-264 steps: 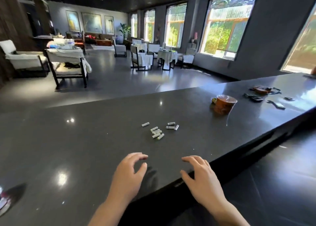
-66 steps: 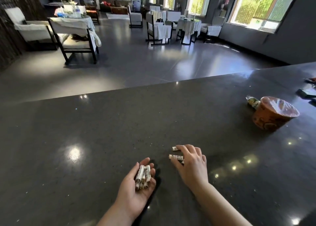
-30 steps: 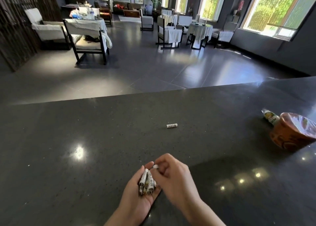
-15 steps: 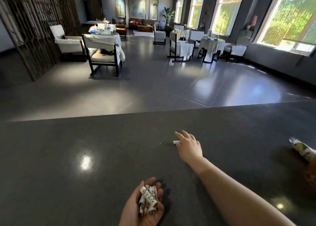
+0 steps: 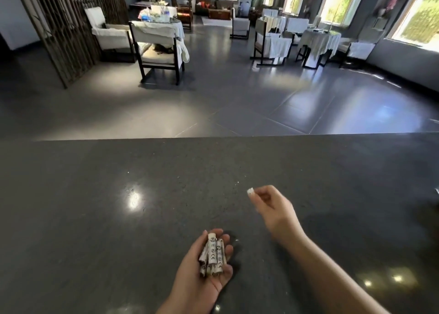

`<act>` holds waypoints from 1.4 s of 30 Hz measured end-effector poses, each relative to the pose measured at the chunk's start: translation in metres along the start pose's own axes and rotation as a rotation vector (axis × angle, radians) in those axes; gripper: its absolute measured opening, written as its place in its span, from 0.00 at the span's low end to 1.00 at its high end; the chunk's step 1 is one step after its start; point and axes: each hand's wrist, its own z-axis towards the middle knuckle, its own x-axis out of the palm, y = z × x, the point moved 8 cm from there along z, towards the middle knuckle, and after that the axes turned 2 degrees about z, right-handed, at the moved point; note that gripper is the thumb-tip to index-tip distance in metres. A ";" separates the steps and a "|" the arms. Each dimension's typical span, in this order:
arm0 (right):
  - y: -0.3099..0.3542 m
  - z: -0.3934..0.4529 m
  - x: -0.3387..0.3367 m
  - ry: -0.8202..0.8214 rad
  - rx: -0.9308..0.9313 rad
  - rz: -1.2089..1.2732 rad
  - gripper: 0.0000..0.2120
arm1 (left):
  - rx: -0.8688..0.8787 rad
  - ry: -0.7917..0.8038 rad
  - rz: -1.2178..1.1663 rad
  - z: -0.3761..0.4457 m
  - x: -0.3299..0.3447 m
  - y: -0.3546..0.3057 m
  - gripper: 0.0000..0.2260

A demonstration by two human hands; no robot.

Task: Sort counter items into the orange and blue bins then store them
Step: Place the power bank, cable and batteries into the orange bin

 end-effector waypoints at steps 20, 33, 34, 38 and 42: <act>0.139 -0.246 0.091 0.236 -0.593 -0.036 0.13 | 0.322 -0.017 -0.177 -0.189 -0.072 -0.013 0.07; 0.202 -0.428 0.255 0.813 -0.993 -0.105 0.10 | 0.928 -0.444 -0.752 -0.449 -0.293 -0.005 0.06; 0.209 -0.447 0.268 0.853 -1.029 -0.132 0.10 | 0.973 -0.473 -0.773 -0.472 -0.309 -0.003 0.06; 0.246 -0.525 0.315 0.966 -1.081 -0.109 0.11 | 1.113 -0.571 -0.850 -0.562 -0.373 0.009 0.07; 0.294 -0.615 0.354 0.996 -1.128 -0.037 0.11 | 1.206 -0.614 -0.850 -0.646 -0.432 0.010 0.08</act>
